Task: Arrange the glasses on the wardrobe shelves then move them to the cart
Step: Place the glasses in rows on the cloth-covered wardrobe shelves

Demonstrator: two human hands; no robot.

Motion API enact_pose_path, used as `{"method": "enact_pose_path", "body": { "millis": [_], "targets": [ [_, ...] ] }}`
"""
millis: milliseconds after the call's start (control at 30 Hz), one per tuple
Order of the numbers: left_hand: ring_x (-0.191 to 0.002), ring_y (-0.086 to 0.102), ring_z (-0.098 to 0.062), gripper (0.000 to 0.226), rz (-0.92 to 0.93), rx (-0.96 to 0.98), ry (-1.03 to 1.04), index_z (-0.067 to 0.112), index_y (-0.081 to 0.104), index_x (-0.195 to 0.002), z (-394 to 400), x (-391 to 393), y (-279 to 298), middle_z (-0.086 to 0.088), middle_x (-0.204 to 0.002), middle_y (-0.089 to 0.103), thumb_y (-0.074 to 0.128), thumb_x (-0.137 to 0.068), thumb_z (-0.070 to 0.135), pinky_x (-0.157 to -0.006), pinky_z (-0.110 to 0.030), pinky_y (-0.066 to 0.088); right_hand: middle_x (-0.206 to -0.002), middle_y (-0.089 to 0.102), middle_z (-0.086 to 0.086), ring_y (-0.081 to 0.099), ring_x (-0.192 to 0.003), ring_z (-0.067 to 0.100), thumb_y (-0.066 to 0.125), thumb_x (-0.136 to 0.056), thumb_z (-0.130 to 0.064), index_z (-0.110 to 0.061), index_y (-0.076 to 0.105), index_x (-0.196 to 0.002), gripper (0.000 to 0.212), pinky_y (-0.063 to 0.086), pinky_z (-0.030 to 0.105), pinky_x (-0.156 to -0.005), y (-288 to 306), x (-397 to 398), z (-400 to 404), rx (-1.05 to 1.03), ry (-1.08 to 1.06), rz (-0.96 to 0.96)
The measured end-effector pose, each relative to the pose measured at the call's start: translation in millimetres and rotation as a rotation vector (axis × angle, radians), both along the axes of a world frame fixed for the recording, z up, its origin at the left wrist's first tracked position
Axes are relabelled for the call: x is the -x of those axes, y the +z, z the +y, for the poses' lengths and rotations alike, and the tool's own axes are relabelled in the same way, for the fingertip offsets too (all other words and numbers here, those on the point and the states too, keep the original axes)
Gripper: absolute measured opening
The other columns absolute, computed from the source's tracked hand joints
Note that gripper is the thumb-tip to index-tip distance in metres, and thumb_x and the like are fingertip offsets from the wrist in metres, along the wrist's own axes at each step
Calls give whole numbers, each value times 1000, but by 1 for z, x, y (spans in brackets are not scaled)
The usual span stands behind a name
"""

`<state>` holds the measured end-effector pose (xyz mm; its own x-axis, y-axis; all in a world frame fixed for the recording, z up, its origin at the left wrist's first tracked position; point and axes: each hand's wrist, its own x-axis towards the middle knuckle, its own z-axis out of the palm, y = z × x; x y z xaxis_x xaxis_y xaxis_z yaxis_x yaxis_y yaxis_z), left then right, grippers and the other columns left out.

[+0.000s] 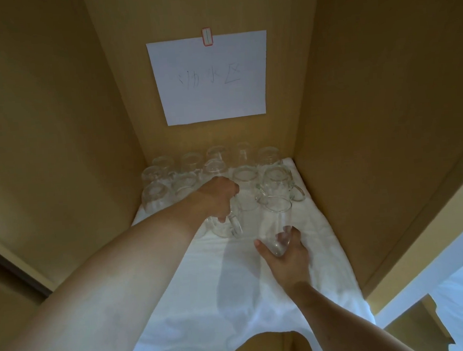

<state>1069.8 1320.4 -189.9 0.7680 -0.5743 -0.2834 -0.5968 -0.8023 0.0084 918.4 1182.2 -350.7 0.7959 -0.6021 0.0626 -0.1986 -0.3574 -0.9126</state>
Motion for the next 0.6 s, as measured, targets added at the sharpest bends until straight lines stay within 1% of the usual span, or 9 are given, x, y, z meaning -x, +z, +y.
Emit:
{"method": "enact_pose_path", "body": {
  "millis": [133, 200, 267, 333, 433, 467, 533, 600],
  "targets": [
    [-145, 35, -25, 98, 43, 32, 55, 16, 33, -157, 6, -5, -6, -6, -156, 38, 88, -76, 15, -115, -32, 37, -105, 60, -19, 63, -94, 3, 64, -52, -96, -29, 44, -129, 105, 39, 5, -71, 3, 0, 1, -5, 11, 15],
    [-144, 37, -26, 98, 32, 35, 57, 17, 32, -158, 5, -5, -10, -7, -155, 37, 87, -77, 16, -114, -34, 39, -106, 60, -19, 63, -95, 4, 65, -52, -96, -29, 44, -129, 104, 39, 6, -73, 4, 0, 1, -3, 16, 23],
    [-137, 44, -28, 95, -5, 30, 46, 17, 34, -157, 5, -3, -15, -9, -149, 38, 87, -78, 17, -109, -38, 46, -107, 60, -18, 62, -96, 4, 65, -50, -96, -28, 44, -130, 107, 38, 5, -74, 5, 1, 1, -6, 22, 34],
    [-133, 48, -29, 91, -36, 35, 48, 18, 36, -157, 7, -1, -18, -10, -145, 40, 84, -80, 17, -105, -41, 49, -108, 61, -17, 62, -96, 3, 66, -49, -96, -27, 45, -132, 111, 38, 4, -75, 7, 2, 2, -15, 30, 47],
    [-123, 55, -30, 78, -98, 61, 56, 18, 38, -154, 8, 3, -24, -11, -136, 46, 72, -84, 15, -96, -42, 54, -109, 63, -16, 64, -97, 2, 69, -46, -94, -24, 47, -131, 112, 40, 4, -73, 11, 2, 1, -35, 40, 67],
    [-118, 57, -31, 74, -125, 66, 58, 17, 40, -152, 8, 5, -26, -12, -131, 48, 69, -84, 15, -91, -41, 55, -108, 63, -15, 65, -99, 5, 73, -46, -90, -23, 48, -131, 111, 41, 6, -75, 13, 0, -1, -41, 46, 79],
    [-112, 58, -30, 71, -166, 73, 65, 16, 42, -149, 8, 7, -28, -12, -124, 50, 69, -84, 18, -82, -38, 54, -111, 63, -7, 65, -105, 13, 81, -51, -77, -23, 47, -134, 104, 46, 16, -82, 20, -5, -6, -21, 66, 126],
    [-111, 59, -30, 71, -182, 65, 70, 16, 42, -148, 7, 7, -28, -12, -124, 50, 72, -84, 23, -80, -37, 51, -117, 60, 1, 61, -108, 19, 85, -59, -67, -23, 43, -140, 101, 47, 25, -86, 31, -12, -14, 104, 56, 177]
  ]
}}
